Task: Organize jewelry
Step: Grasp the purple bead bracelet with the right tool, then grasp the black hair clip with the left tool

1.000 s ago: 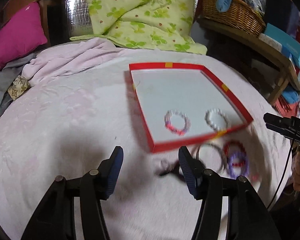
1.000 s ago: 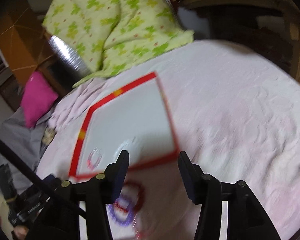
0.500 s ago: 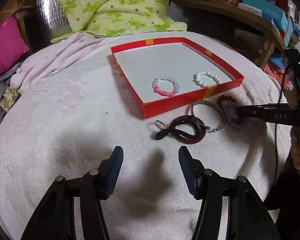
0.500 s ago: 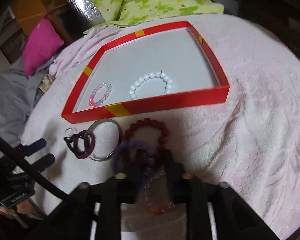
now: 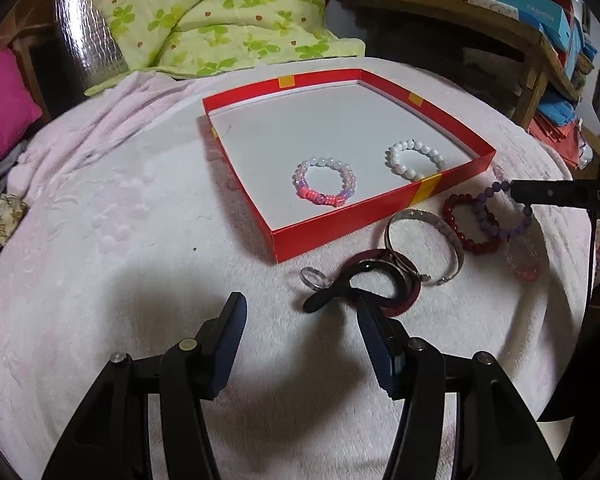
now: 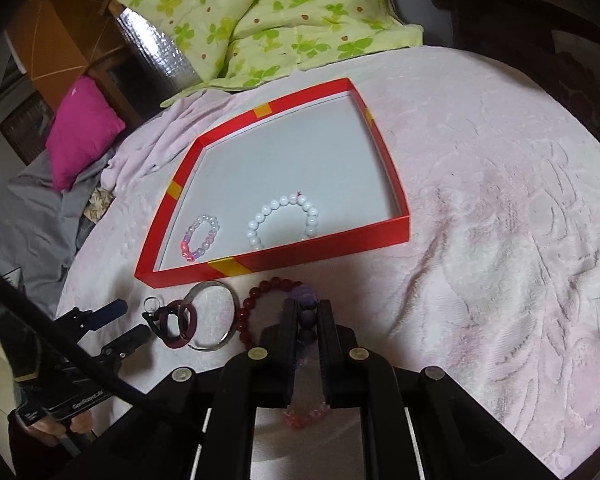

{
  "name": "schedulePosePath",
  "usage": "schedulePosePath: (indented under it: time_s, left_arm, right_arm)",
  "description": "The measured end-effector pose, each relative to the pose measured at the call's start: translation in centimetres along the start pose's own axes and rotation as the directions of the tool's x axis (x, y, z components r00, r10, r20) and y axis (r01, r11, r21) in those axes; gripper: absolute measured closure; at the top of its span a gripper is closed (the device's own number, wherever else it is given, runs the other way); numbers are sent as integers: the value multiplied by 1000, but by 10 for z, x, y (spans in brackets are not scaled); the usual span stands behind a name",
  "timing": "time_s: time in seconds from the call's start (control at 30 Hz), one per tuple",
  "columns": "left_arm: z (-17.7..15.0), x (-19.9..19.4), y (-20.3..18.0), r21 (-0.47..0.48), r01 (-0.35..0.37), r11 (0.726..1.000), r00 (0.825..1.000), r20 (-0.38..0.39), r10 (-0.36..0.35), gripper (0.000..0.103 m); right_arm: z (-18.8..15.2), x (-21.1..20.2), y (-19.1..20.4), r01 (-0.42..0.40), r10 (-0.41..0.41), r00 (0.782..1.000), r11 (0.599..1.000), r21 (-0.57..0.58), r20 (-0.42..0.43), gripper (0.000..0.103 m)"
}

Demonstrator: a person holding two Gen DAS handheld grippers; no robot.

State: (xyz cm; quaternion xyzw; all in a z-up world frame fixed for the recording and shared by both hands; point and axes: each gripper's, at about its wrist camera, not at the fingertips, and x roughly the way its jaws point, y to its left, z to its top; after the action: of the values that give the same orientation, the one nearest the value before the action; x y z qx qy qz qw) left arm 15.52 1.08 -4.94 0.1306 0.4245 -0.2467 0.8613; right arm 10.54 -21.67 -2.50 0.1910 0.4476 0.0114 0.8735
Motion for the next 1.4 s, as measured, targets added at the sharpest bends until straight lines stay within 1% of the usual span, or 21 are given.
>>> schedulePosePath:
  time_s: [0.07,0.13,0.23,0.27,0.3,0.43,0.53,0.63,0.7,0.77,0.8,0.83,0.87,1.0,1.1,1.17,1.2,1.23,1.3,1.33,1.4]
  left_arm:
    - [2,5,3,-10,11,1000,1000,-9,-11,48]
    - [2,9,3,-10,36,999,999,-19,-36,62]
    - [1,11,-4,12,74,997,997,-32,-74,76]
    - [1,10,-5,16,85,996,996,-36,-85,79]
    - [0,9,-7,18,111,994,993,-40,-110,84]
    - [-2,-2,-10,18,179,984,984,-22,-179,90]
    - [-3,-8,-9,6,201,980,980,-13,-201,91]
    - [-4,-10,-9,19,138,990,990,-7,-138,91]
    - [-4,-8,-7,21,116,993,993,-16,-116,89]
    - [-2,-8,-4,19,95,995,995,-16,-94,73]
    - [-2,-9,-4,24,82,996,997,-8,-81,56]
    - [-1,-10,-4,30,69,997,998,3,-69,46]
    - [-1,-13,-6,46,60,997,998,27,-62,46]
    - [0,-18,-17,102,74,992,995,60,-81,45]
    - [2,-10,-22,124,59,991,997,45,-65,46]
    - [3,-5,-23,117,58,991,997,34,-62,46]
    - [4,-4,-22,113,64,991,997,32,-68,51]
    - [4,-3,-21,110,75,991,997,26,-79,62]
    - [4,-2,-23,110,93,990,995,14,-95,74]
    - [3,-2,-24,113,97,989,995,10,-99,79]
    - [2,-3,-26,127,104,986,994,1,-105,84]
  right_arm:
    - [1,-2,-5,-9,9,1000,1000,16,0,93]
    - [1,-4,-8,-20,20,1000,999,32,5,93]
    - [2,-6,-10,-35,34,999,998,52,16,93]
    - [2,-7,-11,-39,38,999,998,59,22,93]
    - [3,-8,-11,-40,38,999,997,63,26,93]
    - [3,-8,-13,-42,40,999,996,76,30,93]
    - [3,-8,-12,-41,39,999,996,82,35,93]
    - [3,-7,-10,-47,44,998,995,87,37,93]
    - [4,-7,-9,-53,49,998,995,89,38,93]
    - [4,-6,-7,-56,53,998,995,85,37,93]
    - [4,-6,-7,-57,54,998,995,85,36,93]
    - [4,-5,-6,-59,56,998,995,85,35,93]
    - [4,-5,-7,-60,57,998,994,87,34,93]
    - [3,-4,-9,-68,66,997,993,98,32,93]
    - [3,-4,-8,-71,69,997,993,99,31,93]
    - [2,-3,-8,-76,73,997,992,99,27,93]
    - [2,-3,-8,-77,74,997,992,99,27,93]
    - [2,-3,-8,-78,76,997,992,101,26,93]
    - [3,-4,-9,-80,78,997,991,106,29,93]
    - [3,-5,-11,-84,81,996,990,112,32,93]
    - [4,-6,-12,-93,89,995,988,120,37,93]
